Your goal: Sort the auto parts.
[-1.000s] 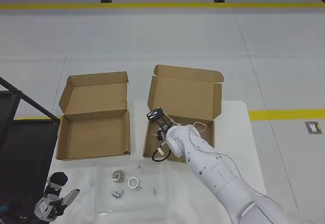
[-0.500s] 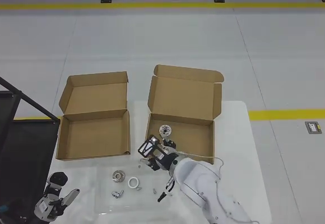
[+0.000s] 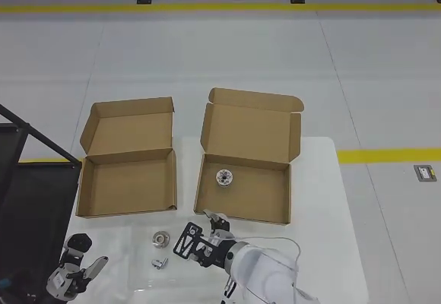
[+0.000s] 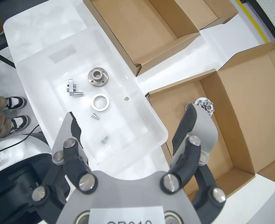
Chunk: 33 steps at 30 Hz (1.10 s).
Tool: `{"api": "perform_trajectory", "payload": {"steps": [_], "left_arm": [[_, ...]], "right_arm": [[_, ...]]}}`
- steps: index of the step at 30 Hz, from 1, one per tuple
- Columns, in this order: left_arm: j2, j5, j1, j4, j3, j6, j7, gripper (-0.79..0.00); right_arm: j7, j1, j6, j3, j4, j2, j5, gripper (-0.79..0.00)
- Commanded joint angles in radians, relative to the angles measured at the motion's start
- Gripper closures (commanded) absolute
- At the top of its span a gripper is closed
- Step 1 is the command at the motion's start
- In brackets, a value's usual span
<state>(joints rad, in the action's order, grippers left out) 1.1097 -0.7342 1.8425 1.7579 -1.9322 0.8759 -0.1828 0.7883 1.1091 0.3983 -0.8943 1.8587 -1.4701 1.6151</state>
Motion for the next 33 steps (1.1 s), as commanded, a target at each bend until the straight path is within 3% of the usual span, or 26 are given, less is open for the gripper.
{"api": "perform_trajectory", "payload": {"steps": [1,6,14,15,18,19,23,25,29,33], "left_arm": [[0.0,0.0,0.0,0.0,0.0,0.0,0.0,-0.785],[0.0,0.0,0.0,0.0,0.0,0.0,0.0,-0.785],[0.0,0.0,0.0,0.0,0.0,0.0,0.0,-0.785],[0.0,0.0,0.0,0.0,0.0,0.0,0.0,-0.785],[0.0,0.0,0.0,0.0,0.0,0.0,0.0,-0.785],[0.0,0.0,0.0,0.0,0.0,0.0,0.0,-0.785],[0.0,0.0,0.0,0.0,0.0,0.0,0.0,-0.785],[0.0,0.0,0.0,0.0,0.0,0.0,0.0,-0.785],[0.0,0.0,0.0,0.0,0.0,0.0,0.0,-0.785],[0.0,0.0,0.0,0.0,0.0,0.0,0.0,-0.785]], "right_arm": [[-0.012,0.002,0.009,0.006,-0.019,0.0,-0.003,-0.785],[-0.033,0.017,-0.05,0.082,-0.055,-0.009,0.059,-0.785],[0.089,0.04,-0.196,0.188,-0.079,-0.035,0.149,-0.785],[0.103,0.039,-0.232,0.19,-0.086,-0.039,0.164,-0.767],[0.135,0.025,-0.295,0.197,-0.11,-0.052,0.172,-0.44],[0.147,0.018,-0.3,0.197,-0.12,-0.056,0.165,-0.391],[0.187,-0.007,-0.286,0.185,-0.161,-0.068,0.113,-0.366],[0.207,-0.015,-0.292,0.187,-0.185,-0.074,0.101,-0.317],[0.249,-0.031,-0.318,0.196,-0.233,-0.088,0.085,-0.354],[0.294,-0.051,-0.333,0.2,-0.278,-0.102,0.062,-0.332]]}}
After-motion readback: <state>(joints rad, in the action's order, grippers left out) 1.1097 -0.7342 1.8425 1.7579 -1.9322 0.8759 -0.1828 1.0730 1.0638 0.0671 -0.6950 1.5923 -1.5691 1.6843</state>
